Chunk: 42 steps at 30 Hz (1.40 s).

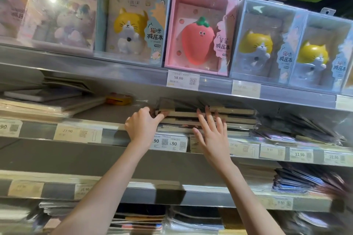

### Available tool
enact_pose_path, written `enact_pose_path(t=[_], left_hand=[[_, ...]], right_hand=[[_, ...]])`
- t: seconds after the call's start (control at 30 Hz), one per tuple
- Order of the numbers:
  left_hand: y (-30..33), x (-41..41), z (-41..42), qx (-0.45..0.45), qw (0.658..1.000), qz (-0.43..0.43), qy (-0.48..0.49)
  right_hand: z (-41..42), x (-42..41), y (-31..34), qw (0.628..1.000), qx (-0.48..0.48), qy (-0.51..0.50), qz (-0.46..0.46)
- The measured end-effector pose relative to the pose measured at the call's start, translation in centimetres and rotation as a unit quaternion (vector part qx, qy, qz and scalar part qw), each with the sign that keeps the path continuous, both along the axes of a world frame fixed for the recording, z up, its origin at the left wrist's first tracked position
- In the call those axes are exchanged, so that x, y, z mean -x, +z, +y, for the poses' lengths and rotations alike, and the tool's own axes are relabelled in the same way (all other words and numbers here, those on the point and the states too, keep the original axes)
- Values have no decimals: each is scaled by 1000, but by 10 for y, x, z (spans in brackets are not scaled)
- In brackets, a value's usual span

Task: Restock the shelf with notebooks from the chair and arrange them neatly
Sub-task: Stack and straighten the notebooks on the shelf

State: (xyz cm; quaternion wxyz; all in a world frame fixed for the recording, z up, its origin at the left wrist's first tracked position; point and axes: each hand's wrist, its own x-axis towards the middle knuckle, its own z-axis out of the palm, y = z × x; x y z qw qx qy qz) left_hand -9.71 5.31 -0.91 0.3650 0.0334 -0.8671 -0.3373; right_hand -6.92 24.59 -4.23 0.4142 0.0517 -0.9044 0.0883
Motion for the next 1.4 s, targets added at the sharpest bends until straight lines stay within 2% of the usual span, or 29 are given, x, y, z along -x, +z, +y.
enact_pose_path(t=[0.27,0.53,0.73,0.83,1.03,1.4], left_hand=[[-14,-9,-6,65,997,39,-30],[-44,-25,-13,54,988,141,-43],[-69,-42,-19,43,985,160,-54],[-88,-50,-24,60,981,175,-54],[-137,-66,-35,50,985,149,-68],[-267,-93,-77,65,995,31,-65]], right_hand=[[0,-5,-1,1000,-15,-12,-9],[-8,-19,-20,999,-32,-1,-4],[-22,-34,-35,1000,-15,14,-17],[-38,-46,-46,999,-19,41,14],[-65,-54,-84,996,-19,85,-11],[-106,-58,-205,980,10,135,-143]])
